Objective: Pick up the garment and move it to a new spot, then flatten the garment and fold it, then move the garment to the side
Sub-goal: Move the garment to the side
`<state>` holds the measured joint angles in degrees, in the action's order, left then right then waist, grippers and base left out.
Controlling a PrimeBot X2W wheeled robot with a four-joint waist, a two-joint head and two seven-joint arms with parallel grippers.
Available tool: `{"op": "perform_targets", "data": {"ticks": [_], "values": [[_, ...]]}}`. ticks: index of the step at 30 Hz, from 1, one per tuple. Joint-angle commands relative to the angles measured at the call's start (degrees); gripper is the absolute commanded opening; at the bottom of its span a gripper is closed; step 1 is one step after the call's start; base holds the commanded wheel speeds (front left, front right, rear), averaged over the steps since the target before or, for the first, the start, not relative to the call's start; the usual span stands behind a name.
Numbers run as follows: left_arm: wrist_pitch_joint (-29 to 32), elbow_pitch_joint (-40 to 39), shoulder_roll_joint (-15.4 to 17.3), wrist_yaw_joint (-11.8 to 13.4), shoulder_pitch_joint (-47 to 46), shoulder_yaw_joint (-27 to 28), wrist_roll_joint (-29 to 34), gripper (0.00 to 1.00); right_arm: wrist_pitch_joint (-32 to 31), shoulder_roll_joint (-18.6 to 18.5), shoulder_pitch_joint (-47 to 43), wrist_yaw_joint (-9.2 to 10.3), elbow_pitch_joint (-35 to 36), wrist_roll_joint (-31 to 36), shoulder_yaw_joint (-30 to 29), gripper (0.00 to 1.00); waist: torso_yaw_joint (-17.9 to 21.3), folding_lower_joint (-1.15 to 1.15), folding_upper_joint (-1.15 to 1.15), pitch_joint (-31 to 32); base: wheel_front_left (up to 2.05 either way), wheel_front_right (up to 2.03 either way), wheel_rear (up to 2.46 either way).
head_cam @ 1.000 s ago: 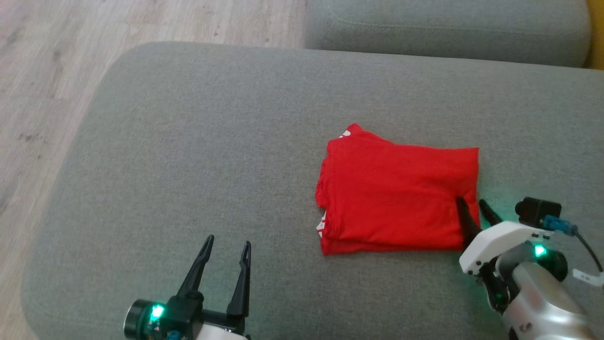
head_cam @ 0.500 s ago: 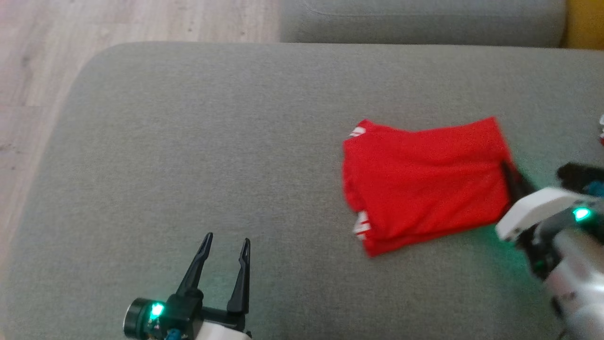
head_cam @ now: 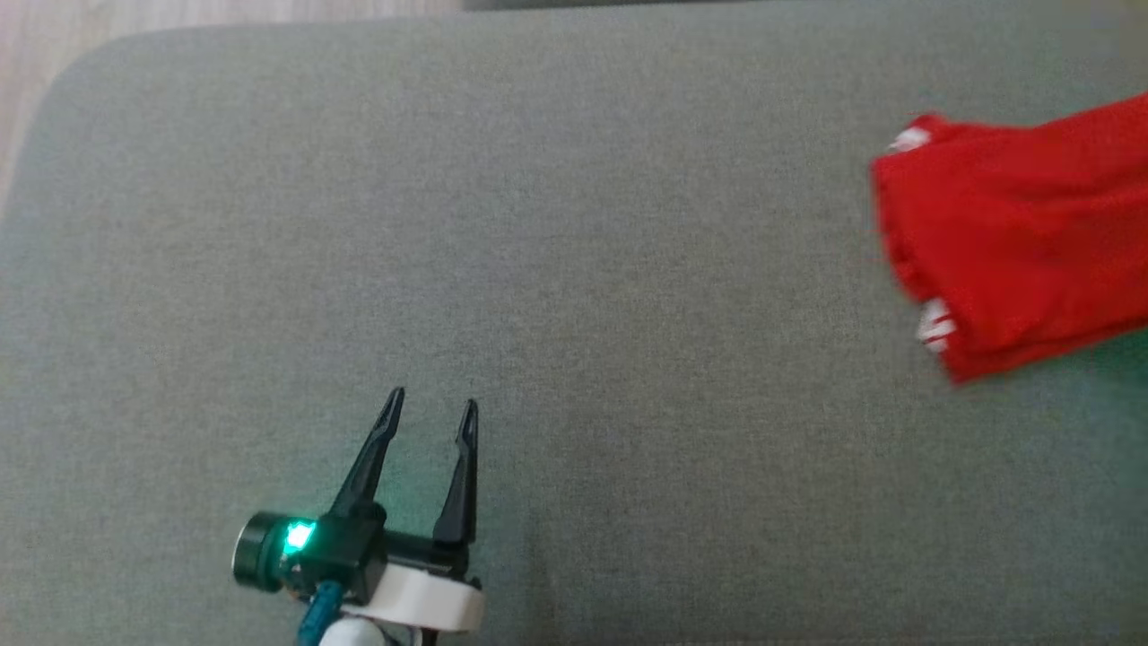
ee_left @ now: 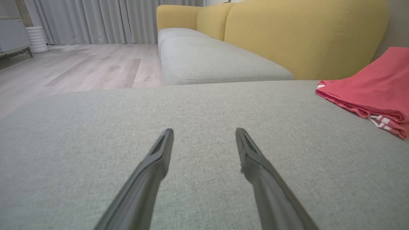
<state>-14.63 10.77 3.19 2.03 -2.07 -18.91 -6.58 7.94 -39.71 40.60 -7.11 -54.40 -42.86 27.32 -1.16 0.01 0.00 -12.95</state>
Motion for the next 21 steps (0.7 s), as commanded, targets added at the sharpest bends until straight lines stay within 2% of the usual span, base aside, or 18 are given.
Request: {"op": "perform_targets", "data": {"ticks": [1,7,11,12,13,17,21], "values": [[-0.37,-2.02,-0.31,0.22,-2.31,0.84,0.03,1.0,-0.31,-4.01,0.78,-0.37,1.39,0.09,0.27,0.0,0.24,-0.01,0.0,-1.4,0.0,0.0,0.0],[-0.37,-2.62,-0.31,0.17,-4.58,-0.51,1.01,1.0,-2.25,-13.52,1.26,-0.37,2.09,0.06,-0.32,0.0,-0.56,-0.01,0.0,-4.23,0.0,0.0,0.0],[-0.37,-2.66,-0.31,0.35,-5.55,-1.06,0.75,1.0,-3.47,-18.25,1.43,-0.37,2.38,0.37,-1.13,0.0,-0.91,-0.01,0.0,-5.22,0.0,0.0,0.0],[-0.37,-2.57,-0.31,0.38,-5.72,-1.19,0.64,1.0,-3.35,-19.0,1.6,-0.37,1.99,0.85,-1.44,0.43,-1.03,-0.01,0.0,-5.24,0.0,0.0,0.0],[-0.37,-2.44,-0.31,0.41,-5.88,-1.29,0.5,1.0,-2.81,-19.47,1.85,-0.37,1.54,1.54,-1.8,1.0,-1.17,-0.01,0.0,-5.06,0.0,0.0,0.0],[-0.37,-2.48,-0.31,0.62,-5.94,-0.93,-1.02,1.0,-0.69,-18.27,2.51,-0.37,-0.22,3.1,-3.28,1.0,-1.4,-0.01,0.0,-3.35,0.0,0.0,0.0],[-0.37,-3.45,-0.31,2.26,-4.56,1.34,-4.86,1.0,2.43,-12.55,1.66,-0.37,-2.7,6.75,-3.75,1.0,-1.38,-0.01,0.0,0.96,0.0,0.0,0.0]]}}
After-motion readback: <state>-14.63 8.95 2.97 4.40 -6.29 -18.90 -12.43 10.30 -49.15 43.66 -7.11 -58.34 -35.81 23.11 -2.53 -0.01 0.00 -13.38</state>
